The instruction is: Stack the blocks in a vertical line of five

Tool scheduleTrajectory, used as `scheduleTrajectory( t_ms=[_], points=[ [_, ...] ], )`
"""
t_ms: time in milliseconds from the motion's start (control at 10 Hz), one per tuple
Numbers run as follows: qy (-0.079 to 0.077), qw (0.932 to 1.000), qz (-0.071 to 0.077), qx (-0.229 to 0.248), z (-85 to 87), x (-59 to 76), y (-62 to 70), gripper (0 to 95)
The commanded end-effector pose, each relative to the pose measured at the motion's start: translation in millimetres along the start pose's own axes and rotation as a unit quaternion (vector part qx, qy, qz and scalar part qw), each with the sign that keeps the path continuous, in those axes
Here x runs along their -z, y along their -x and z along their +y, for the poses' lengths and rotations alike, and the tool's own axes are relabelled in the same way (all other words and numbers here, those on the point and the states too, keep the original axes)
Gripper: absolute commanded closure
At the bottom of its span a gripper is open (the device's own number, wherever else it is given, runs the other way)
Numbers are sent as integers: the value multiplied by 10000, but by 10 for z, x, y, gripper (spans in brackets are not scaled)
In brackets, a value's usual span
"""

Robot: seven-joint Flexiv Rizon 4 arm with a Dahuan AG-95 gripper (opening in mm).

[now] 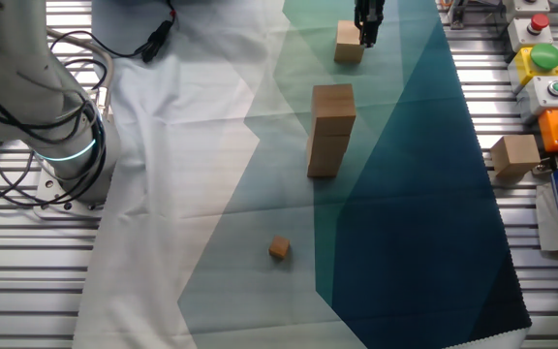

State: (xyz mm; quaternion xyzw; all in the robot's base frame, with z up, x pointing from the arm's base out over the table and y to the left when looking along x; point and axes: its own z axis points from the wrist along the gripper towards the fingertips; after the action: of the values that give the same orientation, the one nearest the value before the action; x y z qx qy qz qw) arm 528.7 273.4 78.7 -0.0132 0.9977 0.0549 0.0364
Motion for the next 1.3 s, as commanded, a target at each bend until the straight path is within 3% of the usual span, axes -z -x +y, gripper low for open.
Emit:
scheduleTrajectory(
  t_ms=[100, 400, 1200, 1300],
  points=[
    [-1, 10000, -45, -34, 28, -43, -3, 190],
    [-15, 9999, -128, -44, 50, -159, -34, 190],
    [-65, 9997, -239, -34, 69, -312, -63, 190],
    [-106, 9995, -288, -17, 68, -334, -68, 380]
  ],
)
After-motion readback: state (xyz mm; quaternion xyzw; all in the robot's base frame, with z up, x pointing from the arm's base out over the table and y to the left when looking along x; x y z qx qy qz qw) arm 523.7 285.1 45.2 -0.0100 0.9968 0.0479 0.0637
